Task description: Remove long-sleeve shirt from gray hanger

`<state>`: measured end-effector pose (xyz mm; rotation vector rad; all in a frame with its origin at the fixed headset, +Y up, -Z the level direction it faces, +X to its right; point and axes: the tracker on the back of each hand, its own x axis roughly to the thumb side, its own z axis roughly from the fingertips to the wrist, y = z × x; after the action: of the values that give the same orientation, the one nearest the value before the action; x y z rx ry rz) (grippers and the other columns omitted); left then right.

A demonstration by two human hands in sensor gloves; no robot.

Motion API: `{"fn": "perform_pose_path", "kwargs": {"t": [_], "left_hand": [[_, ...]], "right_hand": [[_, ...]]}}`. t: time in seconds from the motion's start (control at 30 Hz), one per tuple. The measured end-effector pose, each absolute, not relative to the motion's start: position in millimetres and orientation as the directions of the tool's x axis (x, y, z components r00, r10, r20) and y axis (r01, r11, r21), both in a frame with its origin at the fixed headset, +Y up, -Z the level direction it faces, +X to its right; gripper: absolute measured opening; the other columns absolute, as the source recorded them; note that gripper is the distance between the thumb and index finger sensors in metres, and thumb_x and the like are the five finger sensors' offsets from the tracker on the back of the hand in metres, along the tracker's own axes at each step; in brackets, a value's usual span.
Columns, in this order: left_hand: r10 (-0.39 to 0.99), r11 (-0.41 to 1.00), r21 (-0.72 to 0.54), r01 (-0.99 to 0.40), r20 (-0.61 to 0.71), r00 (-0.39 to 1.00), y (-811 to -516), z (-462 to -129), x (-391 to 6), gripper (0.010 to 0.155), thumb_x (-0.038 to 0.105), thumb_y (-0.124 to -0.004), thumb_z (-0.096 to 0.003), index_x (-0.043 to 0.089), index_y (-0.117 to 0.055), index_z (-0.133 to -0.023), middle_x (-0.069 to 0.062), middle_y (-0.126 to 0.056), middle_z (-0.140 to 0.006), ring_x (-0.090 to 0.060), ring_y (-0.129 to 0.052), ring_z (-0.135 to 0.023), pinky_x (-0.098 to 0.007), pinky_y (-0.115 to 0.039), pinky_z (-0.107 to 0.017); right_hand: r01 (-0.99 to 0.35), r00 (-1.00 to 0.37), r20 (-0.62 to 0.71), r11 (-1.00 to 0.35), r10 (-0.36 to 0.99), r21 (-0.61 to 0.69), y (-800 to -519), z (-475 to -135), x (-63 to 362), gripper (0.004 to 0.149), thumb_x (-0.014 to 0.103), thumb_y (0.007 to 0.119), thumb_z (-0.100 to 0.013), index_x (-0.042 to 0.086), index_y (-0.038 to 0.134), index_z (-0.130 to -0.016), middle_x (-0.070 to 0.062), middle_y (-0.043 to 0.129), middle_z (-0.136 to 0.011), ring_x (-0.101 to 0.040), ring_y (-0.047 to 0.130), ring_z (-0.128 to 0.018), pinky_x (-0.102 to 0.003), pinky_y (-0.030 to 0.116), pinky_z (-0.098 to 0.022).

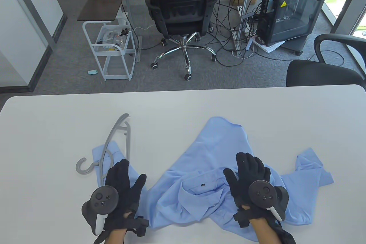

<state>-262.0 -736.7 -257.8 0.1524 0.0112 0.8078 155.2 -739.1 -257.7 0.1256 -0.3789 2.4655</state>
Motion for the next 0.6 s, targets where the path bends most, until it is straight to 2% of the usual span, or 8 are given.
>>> {"fn": "perform_pose_path", "kwargs": {"t": [0.07, 0.3, 0.6], "left_hand": [[0.719, 0.676, 0.127, -0.726, 0.104, 0.687, -735, -253, -256, 0.088, 0.068, -0.072, -0.0486, 0.025, -0.037, -0.117, -0.013, -0.042, -0.121, -0.047, -0.035, -0.114, -0.063, -0.032, -0.08], [0.662, 0.731, 0.088, -0.677, 0.146, 0.735, -738, -251, -247, 0.089, 0.071, -0.072, -0.047, 0.027, -0.037, -0.117, -0.011, -0.043, -0.122, -0.05, -0.04, -0.113, -0.066, -0.038, -0.079], [0.655, 0.737, 0.056, -0.674, 0.191, 0.732, -740, -252, -242, 0.091, 0.073, -0.07, -0.0471, 0.029, -0.035, -0.118, -0.012, -0.036, -0.124, -0.054, -0.036, -0.113, -0.068, -0.037, -0.079]], "right_hand": [[-0.611, -0.792, 0.185, -0.758, 0.582, -0.23, -739, -258, 154, 0.079, 0.058, 0.062, -0.063, 0.002, 0.045, -0.117, -0.036, 0.044, -0.114, -0.071, 0.038, -0.099, -0.086, 0.024, -0.059], [-0.63, -0.776, 0.191, -0.746, 0.601, -0.216, -739, -259, 155, 0.078, 0.058, 0.062, -0.063, 0.003, 0.046, -0.117, -0.036, 0.043, -0.115, -0.071, 0.036, -0.099, -0.086, 0.023, -0.058], [-0.635, -0.771, 0.212, -0.752, 0.6, -0.18, -742, -260, 150, 0.078, 0.059, 0.062, -0.063, 0.006, 0.046, -0.118, -0.035, 0.042, -0.116, -0.071, 0.036, -0.1, -0.086, 0.022, -0.058]]}}
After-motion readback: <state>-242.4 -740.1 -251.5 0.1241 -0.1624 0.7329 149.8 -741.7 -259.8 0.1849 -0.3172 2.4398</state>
